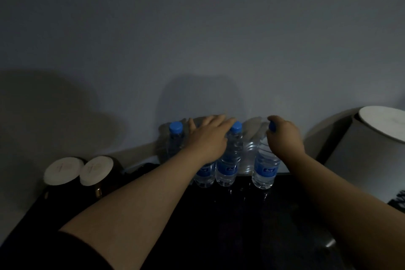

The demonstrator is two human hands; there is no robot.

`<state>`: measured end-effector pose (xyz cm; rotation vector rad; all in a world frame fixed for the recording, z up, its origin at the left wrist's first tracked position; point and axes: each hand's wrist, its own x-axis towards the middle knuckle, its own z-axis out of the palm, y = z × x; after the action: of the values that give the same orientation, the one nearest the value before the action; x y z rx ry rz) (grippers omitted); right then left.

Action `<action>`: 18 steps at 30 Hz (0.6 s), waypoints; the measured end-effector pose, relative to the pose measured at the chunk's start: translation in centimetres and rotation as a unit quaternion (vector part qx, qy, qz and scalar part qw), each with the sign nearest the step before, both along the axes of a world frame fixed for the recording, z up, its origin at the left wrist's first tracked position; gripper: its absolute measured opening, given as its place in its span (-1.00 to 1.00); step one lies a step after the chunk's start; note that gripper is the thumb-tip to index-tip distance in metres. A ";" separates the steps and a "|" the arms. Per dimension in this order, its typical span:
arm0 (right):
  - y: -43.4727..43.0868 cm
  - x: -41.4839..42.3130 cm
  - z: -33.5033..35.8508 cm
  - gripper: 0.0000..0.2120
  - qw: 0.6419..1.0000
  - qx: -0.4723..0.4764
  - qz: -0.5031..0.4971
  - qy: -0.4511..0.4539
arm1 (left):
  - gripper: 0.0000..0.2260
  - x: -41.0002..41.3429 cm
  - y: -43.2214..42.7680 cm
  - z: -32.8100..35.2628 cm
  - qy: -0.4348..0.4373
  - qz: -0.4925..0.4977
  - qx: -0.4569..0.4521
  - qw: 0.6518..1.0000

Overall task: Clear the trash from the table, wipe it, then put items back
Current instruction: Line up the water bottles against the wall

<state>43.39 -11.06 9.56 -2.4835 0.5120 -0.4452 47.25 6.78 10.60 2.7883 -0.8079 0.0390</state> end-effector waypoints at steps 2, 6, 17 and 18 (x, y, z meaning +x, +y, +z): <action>0.1 -0.1 0.3 -0.62 1.000 0.018 0.002 -0.010 | -0.46 -0.2 -0.3 -0.3 0.010 -0.010 0.012 1.000; 0.4 -0.1 0.3 -0.63 0.999 0.033 0.020 -0.027 | -0.46 -0.2 -0.2 -0.3 0.014 -0.001 -0.001 1.000; 1.6 1.3 0.4 -0.64 0.997 0.036 0.067 -0.035 | -0.44 0.3 -0.1 -0.3 0.038 -0.001 -0.021 0.999; 1.6 1.3 0.4 -0.63 0.996 0.034 0.069 -0.035 | -0.43 0.2 -0.1 -0.3 0.036 -0.002 -0.022 0.999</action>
<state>44.66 -9.46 9.94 -2.4098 0.3188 -0.4499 47.50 6.66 10.27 2.7303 -0.7844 -0.0445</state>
